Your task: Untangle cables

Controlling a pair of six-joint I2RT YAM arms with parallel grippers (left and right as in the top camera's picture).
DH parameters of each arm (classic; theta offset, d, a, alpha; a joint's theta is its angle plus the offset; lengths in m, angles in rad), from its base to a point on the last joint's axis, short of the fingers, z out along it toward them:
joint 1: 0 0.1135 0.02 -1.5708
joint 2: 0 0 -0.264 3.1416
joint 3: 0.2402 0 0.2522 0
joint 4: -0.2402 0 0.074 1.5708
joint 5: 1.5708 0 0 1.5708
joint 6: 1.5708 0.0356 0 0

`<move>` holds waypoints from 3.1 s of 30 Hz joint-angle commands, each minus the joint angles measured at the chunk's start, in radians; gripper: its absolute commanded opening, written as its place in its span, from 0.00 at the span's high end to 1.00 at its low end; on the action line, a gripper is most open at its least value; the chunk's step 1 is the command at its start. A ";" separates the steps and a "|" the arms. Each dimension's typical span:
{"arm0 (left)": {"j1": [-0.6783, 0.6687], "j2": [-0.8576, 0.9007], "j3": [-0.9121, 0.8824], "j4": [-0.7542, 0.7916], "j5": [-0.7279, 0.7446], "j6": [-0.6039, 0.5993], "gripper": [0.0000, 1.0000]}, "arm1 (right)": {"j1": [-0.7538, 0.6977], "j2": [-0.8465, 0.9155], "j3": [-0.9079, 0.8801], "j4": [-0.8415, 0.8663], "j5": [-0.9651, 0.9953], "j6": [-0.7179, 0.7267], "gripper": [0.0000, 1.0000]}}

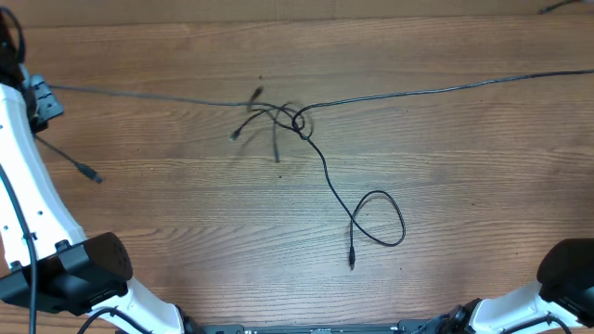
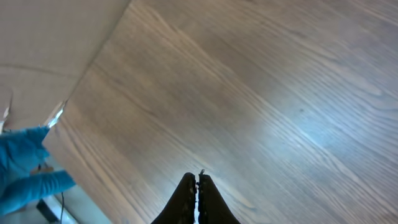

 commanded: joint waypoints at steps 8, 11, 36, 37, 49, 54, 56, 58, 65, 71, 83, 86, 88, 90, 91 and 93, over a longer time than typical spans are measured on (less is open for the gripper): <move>0.133 0.007 -0.002 -0.021 -0.023 -0.003 0.96 | -0.043 0.005 0.032 0.080 0.120 -0.050 0.96; 0.149 0.007 -0.002 -0.023 -0.023 -0.003 0.96 | -0.062 0.012 0.032 0.107 0.121 -0.061 0.96; 0.241 0.007 -0.002 -0.023 0.142 -0.002 0.96 | -0.193 0.140 0.031 0.143 -0.058 -0.019 0.96; 0.241 0.007 -0.002 -0.022 0.193 0.001 0.96 | -0.186 0.140 0.031 0.142 -0.091 -0.019 0.96; 0.092 0.007 -0.002 -0.013 0.451 0.257 0.63 | 0.037 0.140 0.031 0.142 -0.166 -0.075 0.96; -0.030 0.007 -0.002 -0.009 0.451 0.271 0.00 | 0.157 0.140 0.031 0.141 -0.166 -0.087 0.96; -0.079 0.007 -0.002 -0.003 0.451 0.271 0.00 | 0.204 0.140 0.031 0.138 -0.166 -0.087 0.96; -0.130 0.007 -0.002 0.001 0.451 0.272 0.00 | 0.249 0.140 0.031 0.136 -0.166 -0.087 0.96; -0.301 0.007 -0.002 -0.005 0.451 0.343 0.00 | 0.383 0.113 0.036 0.148 -0.249 -0.087 0.96; -0.422 0.008 -0.002 0.012 0.452 0.346 0.00 | 0.466 0.037 0.123 0.135 -0.295 -0.087 0.96; -0.568 0.034 -0.003 0.109 0.700 0.449 0.00 | 0.516 -0.174 0.380 0.130 -0.301 -0.009 0.96; -0.609 0.054 -0.003 0.157 0.805 0.481 0.00 | 0.516 -0.220 0.381 0.148 -0.330 0.024 0.96; -0.640 0.072 -0.003 0.200 0.846 0.481 0.00 | 0.516 -0.242 0.381 0.150 -0.340 0.048 0.96; -0.672 0.091 -0.003 0.248 0.894 0.491 0.00 | 0.516 -0.257 0.381 0.151 -0.361 0.070 0.96; -0.687 0.098 -0.003 0.269 0.927 0.509 0.00 | 0.516 -0.261 0.381 0.151 -0.378 0.084 0.96; -0.721 0.118 -0.003 0.308 1.009 0.563 0.00 | 0.516 -0.264 0.381 0.157 -0.420 0.102 0.96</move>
